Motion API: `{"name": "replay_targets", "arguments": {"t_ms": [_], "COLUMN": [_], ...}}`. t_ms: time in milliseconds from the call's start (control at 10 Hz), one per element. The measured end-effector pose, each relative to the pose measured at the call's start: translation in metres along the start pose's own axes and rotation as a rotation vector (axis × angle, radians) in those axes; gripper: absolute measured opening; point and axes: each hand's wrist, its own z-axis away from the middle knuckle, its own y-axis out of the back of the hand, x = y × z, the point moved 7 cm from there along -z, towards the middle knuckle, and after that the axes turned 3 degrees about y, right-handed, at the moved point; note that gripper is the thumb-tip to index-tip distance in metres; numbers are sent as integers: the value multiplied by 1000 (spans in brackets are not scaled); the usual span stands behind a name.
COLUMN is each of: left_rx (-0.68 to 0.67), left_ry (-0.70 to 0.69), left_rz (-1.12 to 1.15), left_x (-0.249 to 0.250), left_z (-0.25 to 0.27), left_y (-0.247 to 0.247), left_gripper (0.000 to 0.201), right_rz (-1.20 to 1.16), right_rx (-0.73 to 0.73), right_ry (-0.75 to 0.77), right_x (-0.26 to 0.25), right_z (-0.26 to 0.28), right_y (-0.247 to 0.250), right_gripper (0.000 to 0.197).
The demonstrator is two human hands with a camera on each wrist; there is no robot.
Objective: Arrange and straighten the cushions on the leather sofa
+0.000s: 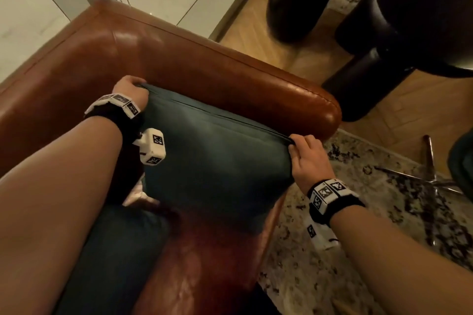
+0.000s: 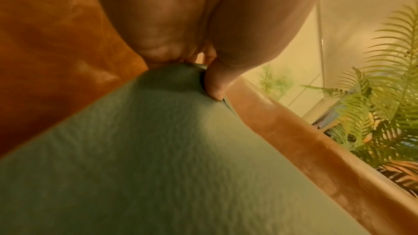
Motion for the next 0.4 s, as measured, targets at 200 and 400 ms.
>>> {"name": "replay_targets", "arguments": {"t_ms": [200, 400], "left_rx": [101, 167], "left_ry": [19, -57], "left_rz": [71, 68], "left_x": [-11, -46], "left_z": [20, 84], "left_y": [29, 80], "left_gripper": [41, 39], "right_rz": [44, -35], "right_rx": [-76, -124], "right_ry": [18, -106], "right_x": [3, 7], "right_z": [2, 19], "right_y": [9, 26], "right_gripper": [51, 51]}}
